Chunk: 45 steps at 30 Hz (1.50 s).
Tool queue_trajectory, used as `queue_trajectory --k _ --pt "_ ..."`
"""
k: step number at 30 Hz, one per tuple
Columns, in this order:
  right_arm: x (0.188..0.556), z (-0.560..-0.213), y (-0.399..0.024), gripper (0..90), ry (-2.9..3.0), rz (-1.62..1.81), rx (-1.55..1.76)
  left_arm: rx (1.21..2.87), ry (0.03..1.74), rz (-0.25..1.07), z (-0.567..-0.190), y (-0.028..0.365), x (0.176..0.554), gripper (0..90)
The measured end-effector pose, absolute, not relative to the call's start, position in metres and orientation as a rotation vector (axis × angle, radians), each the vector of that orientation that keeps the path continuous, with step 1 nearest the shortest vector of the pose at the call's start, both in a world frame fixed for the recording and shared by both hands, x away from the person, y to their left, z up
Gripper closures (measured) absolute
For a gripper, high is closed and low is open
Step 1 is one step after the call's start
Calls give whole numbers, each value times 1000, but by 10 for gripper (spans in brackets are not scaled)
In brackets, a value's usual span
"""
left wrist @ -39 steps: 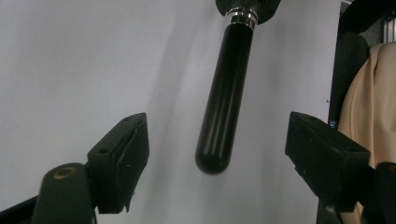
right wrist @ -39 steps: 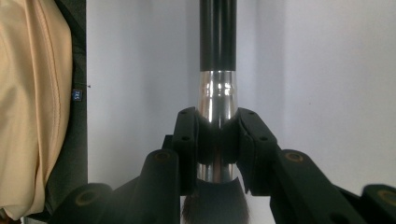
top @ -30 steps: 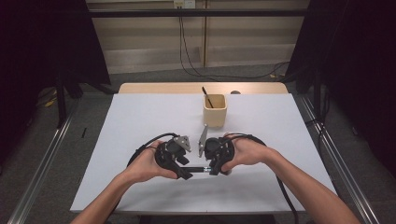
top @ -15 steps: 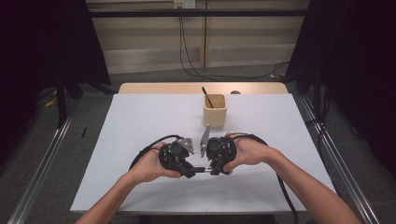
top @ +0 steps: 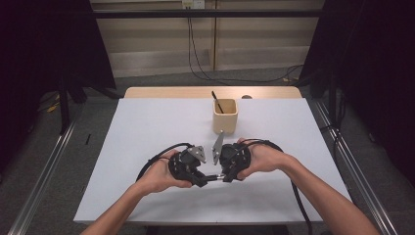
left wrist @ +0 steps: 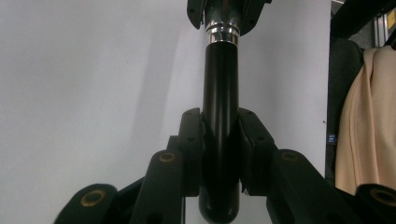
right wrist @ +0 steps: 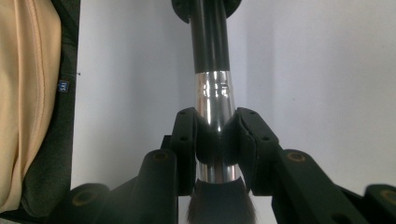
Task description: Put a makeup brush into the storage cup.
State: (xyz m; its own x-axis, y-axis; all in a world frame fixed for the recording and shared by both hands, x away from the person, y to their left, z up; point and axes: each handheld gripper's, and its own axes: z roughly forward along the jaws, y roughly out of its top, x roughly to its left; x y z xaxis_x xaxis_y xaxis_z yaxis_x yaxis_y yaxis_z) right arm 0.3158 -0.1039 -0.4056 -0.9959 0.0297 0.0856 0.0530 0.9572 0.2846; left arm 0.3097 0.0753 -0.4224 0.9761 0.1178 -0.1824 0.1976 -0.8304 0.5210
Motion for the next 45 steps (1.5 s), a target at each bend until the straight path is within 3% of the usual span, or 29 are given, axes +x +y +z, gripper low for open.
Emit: queue_trajectory --k 11,26,45 --pt "315 -405 -107 568 -2993 -533 -87 2511 270 -263 -423 84 314 747" --pt "319 -398 -120 250 -3002 -697 -249 2475 342 -273 -426 98 316 746" --pt "320 -401 -150 95 -2989 -842 -446 2403 423 -229 -429 127 315 746"
